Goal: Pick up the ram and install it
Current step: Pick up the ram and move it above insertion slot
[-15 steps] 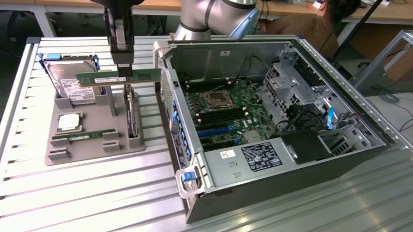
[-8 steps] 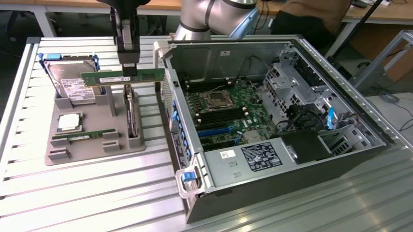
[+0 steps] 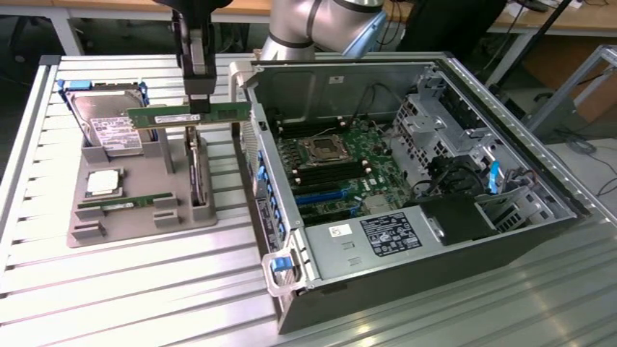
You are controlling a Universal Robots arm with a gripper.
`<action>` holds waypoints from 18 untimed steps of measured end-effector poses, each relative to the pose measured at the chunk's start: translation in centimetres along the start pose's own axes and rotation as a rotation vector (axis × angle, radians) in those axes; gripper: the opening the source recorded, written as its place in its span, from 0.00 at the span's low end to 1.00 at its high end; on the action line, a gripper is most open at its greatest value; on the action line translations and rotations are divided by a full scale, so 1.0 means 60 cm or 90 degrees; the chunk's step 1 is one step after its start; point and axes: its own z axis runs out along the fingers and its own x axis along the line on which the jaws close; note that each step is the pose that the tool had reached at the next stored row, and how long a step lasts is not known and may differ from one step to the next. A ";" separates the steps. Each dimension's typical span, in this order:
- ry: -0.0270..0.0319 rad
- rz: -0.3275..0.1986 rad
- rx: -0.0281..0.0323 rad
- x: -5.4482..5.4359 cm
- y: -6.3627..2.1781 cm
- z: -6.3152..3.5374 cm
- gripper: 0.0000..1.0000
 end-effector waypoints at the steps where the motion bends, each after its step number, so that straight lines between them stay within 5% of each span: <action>1: 0.0000 0.000 0.0000 0.000 -0.001 0.000 0.12; 18: 0.0000 0.000 0.0000 0.000 -0.029 0.000 0.12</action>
